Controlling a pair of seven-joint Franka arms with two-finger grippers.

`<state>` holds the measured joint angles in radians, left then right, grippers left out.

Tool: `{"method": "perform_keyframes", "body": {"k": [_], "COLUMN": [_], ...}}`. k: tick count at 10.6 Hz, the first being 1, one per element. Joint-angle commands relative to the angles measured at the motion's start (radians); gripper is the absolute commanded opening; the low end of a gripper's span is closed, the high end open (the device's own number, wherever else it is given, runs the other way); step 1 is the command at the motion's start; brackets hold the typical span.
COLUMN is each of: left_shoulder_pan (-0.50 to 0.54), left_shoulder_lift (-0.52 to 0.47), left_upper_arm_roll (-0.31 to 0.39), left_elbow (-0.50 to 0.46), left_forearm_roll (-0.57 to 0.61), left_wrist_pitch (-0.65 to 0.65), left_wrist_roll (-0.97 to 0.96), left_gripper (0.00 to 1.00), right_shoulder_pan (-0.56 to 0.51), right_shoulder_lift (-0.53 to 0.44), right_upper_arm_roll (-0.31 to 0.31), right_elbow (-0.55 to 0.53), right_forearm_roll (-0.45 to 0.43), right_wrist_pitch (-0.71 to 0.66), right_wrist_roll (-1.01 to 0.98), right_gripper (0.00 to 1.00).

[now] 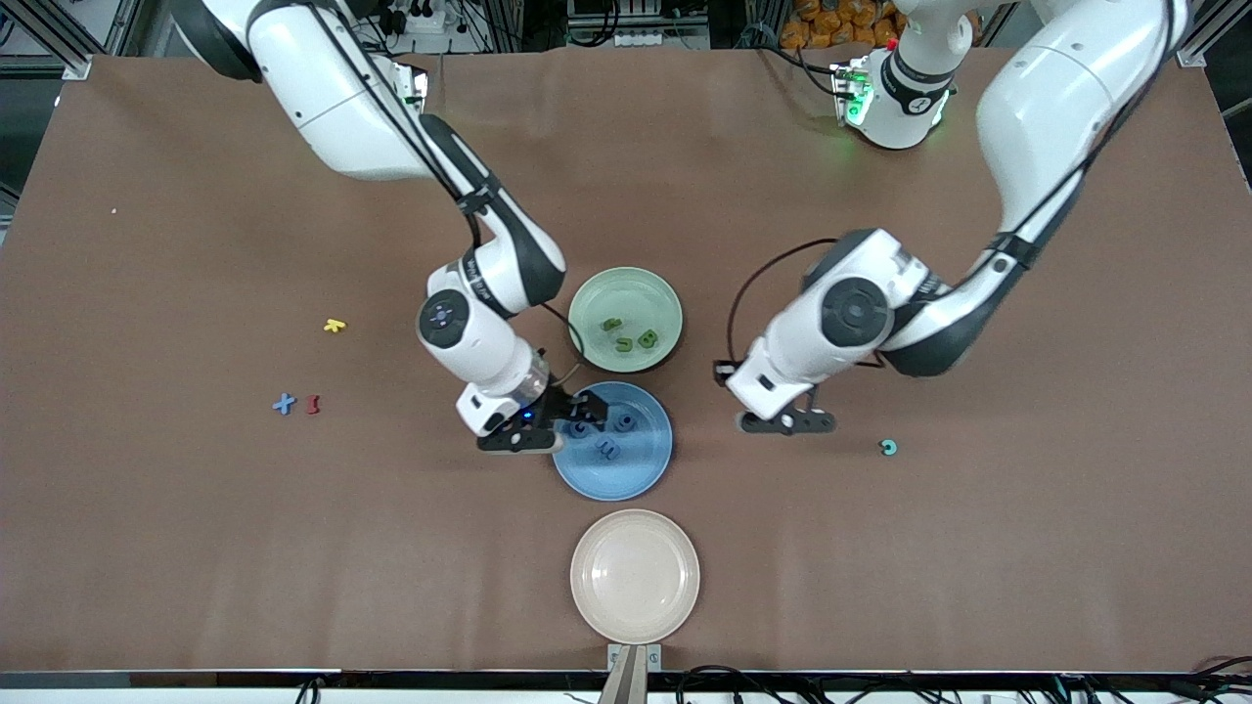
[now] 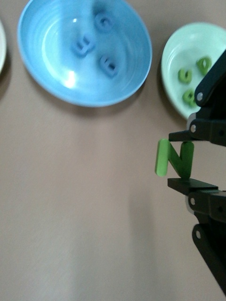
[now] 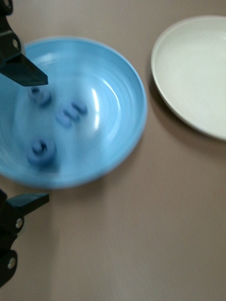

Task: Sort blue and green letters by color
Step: 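Release E onto blue plate while the left gripper places z on green plate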

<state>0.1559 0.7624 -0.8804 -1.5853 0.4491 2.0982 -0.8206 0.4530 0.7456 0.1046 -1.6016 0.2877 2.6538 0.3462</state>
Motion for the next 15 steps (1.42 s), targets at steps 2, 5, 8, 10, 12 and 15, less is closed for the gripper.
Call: {"method": "perform_keyframes", "body": {"k": [2,5,8,10,12,15], "left_shoulder_pan": [-0.278,-0.502,-0.633,-0.631,-0.621,-0.587], "left_shoulder_lift": [0.017,0.034,0.034,0.017,-0.005,-0.121], "left_upper_arm_roll": [0.116,0.265,0.385,0.382,0.379,0.386], "left_elbow": [0.060,0.065,0.067,0.076,0.080,0.079], "left_forearm_roll": [-0.016,-0.017,-0.020,-0.021,-0.020,-0.009], "left_wrist_pitch": [0.084,0.172,0.189,0.187,0.181,0.146], "left_wrist_roll": [-0.294,-0.455,-0.486,-0.494,-0.499,-0.476], "left_gripper": [0.00,0.00,0.00,0.47,1.00,1.00], "right_shoulder_pan": [-0.158,-0.218,-0.261,-0.277,-0.316,-0.352], "right_shoulder_lift": [-0.179,-0.247,-0.291,-0.307,-0.322,-0.339], "right_upper_arm_roll": [0.012,-0.063,-0.172,-0.248,-0.279,-0.365], "right_elbow": [-0.198,-0.204,-0.209,-0.209,-0.243,-0.308], "right_forearm_roll": [-0.004,-0.005,-0.034,-0.047,-0.077,-0.091], "right_wrist_pitch": [-0.084,-0.259,-0.356,-0.386,-0.376,-0.358], "right_wrist_roll": [-0.140,-0.213,-0.295,-0.300,-0.288,-0.286], "right_gripper": [1.00,1.00,1.00,1.00,1.00,1.00]}}
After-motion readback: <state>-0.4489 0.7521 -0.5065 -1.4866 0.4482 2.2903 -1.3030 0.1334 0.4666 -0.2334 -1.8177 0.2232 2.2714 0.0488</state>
